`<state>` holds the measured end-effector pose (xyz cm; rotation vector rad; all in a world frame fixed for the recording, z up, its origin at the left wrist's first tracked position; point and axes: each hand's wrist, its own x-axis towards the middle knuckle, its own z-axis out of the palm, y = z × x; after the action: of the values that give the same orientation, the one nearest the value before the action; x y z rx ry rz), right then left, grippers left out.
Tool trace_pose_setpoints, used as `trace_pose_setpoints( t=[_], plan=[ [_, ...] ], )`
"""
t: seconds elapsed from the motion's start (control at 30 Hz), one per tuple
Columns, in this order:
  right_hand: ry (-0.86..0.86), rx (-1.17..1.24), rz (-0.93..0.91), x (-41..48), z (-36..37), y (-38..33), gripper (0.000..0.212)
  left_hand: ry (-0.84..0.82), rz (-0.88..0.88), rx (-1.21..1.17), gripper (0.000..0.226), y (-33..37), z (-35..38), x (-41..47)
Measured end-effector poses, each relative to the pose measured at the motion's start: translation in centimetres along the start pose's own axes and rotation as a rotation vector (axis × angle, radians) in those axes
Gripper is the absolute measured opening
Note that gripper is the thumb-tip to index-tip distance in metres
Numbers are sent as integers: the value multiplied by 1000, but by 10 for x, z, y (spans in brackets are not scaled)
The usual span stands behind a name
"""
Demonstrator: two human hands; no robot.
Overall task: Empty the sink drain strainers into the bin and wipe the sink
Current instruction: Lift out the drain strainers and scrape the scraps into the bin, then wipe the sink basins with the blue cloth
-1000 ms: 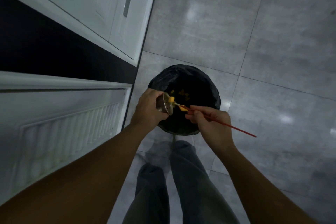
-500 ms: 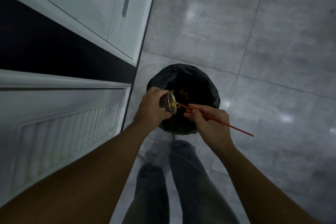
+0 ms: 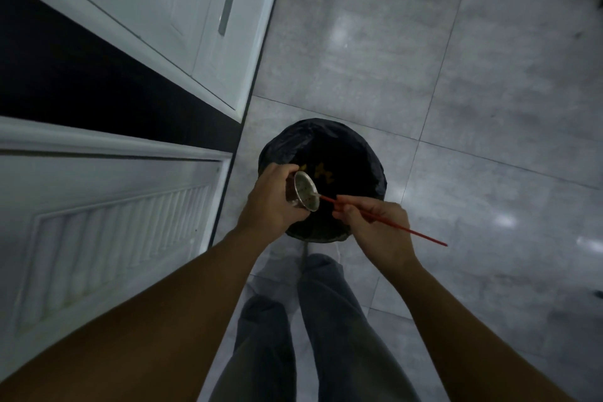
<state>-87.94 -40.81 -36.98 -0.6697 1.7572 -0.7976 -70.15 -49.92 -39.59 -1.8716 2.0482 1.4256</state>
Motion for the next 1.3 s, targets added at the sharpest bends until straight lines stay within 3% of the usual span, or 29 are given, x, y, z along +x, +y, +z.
trace_pose_setpoints(
  t=[0.2,0.43,0.7,0.87,1.0,1.17,1.3],
  plan=[
    [154,-27,-156,-25,-33,-25,19,39,-10,-61,93,8,-27,-26],
    [141,-71,-220,-73,-47,-90,31,120,87,-119,86,58,-102,-83],
    [127,-189,-407,-149,-43,-215,28,414,142,-213,85,129,-228,-176],
    [32,-210,-587,-174,13,-293,31,598,121,-268,92,133,-307,-229],
    [-33,-221,-777,-196,79,-345,31,743,103,-248,101,93,-359,-270],
    [-194,-343,-940,-232,174,-379,39,931,-22,-338,84,15,-395,-318],
    [-355,-386,-988,-263,254,-383,43,966,-136,-377,78,-53,-408,-355]
  ],
)
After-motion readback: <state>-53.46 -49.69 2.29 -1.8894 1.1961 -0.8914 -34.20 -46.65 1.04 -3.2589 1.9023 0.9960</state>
